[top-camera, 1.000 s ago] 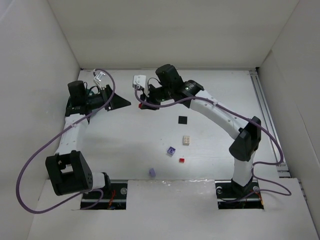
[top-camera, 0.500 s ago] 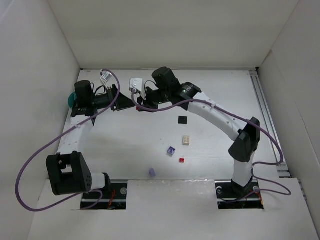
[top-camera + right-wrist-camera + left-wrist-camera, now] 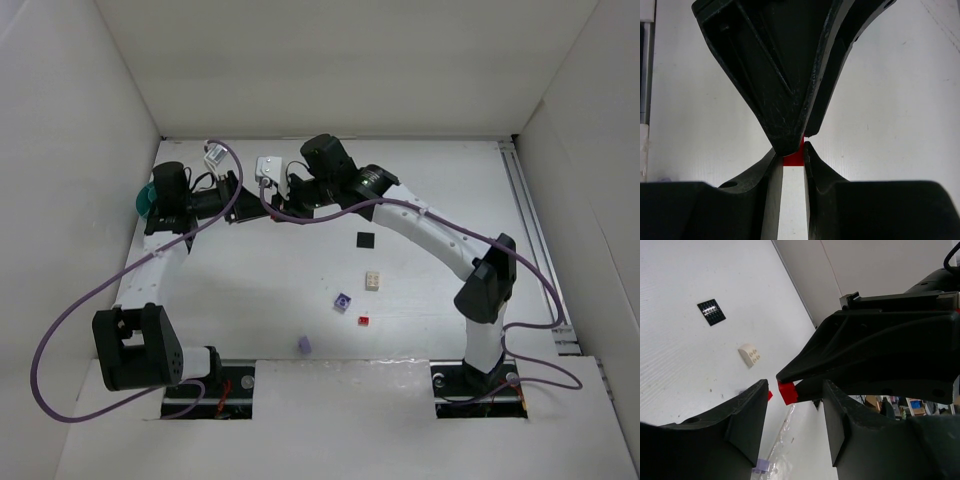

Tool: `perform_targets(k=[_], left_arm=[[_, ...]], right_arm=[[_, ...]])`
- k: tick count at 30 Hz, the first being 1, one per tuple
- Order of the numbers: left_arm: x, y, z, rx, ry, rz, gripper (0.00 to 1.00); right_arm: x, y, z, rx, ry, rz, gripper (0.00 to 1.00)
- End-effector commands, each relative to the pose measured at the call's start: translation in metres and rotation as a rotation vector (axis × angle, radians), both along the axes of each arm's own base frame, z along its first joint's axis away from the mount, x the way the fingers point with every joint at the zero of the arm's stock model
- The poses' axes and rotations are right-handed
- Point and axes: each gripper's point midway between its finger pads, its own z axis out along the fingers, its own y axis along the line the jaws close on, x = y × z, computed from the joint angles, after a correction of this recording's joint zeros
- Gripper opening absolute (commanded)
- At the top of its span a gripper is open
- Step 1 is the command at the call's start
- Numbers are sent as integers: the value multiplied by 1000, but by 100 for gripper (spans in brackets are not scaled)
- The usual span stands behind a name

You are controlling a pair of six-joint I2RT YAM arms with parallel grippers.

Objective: Sort the legos into containers by color

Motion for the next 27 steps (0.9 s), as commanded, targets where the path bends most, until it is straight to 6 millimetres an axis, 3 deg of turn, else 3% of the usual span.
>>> perform_targets(k=[1, 27], left_arm=[[-7, -3, 9, -2, -54, -26, 43], [-9, -6, -10, -8, 1, -54, 21]], right_arm=[[4, 13, 33, 79, -81, 11, 6], [-2, 13, 51, 114, -110, 20, 6]])
